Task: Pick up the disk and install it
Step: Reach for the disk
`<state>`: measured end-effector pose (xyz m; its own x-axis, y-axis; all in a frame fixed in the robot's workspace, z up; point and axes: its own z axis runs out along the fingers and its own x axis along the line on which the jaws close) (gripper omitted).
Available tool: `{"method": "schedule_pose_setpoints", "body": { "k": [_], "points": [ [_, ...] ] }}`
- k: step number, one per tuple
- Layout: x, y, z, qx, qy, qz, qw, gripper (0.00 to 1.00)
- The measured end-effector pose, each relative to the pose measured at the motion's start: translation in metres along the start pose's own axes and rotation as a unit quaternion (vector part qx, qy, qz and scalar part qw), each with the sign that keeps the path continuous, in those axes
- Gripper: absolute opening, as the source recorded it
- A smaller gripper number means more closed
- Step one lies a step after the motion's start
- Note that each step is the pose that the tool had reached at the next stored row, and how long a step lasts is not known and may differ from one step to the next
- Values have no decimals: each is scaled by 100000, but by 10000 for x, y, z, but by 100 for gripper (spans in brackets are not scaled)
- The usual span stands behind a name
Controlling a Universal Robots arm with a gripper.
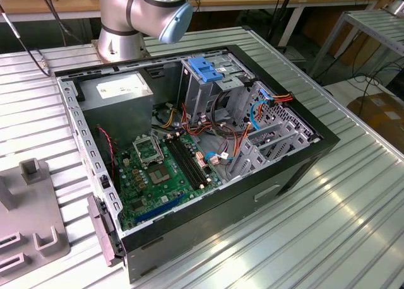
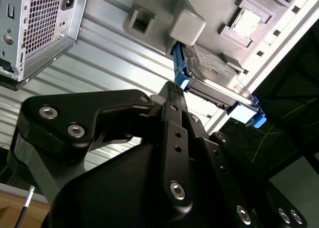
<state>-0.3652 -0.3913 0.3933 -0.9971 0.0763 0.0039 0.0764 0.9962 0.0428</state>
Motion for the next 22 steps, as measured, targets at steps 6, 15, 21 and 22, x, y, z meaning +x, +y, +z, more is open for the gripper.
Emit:
{"method": "schedule_pose_setpoints", "body": {
  "k": [6,15,21,22],
  "points": [
    [92,-6,0,1,2,-3,100000,10],
    [228,-14,1,-4,-6,0,100000,10],
    [308,-21,1,-1,-3,0,100000,10],
    [322,-22,1,-2,-1,0,100000,10]
  ]
}}
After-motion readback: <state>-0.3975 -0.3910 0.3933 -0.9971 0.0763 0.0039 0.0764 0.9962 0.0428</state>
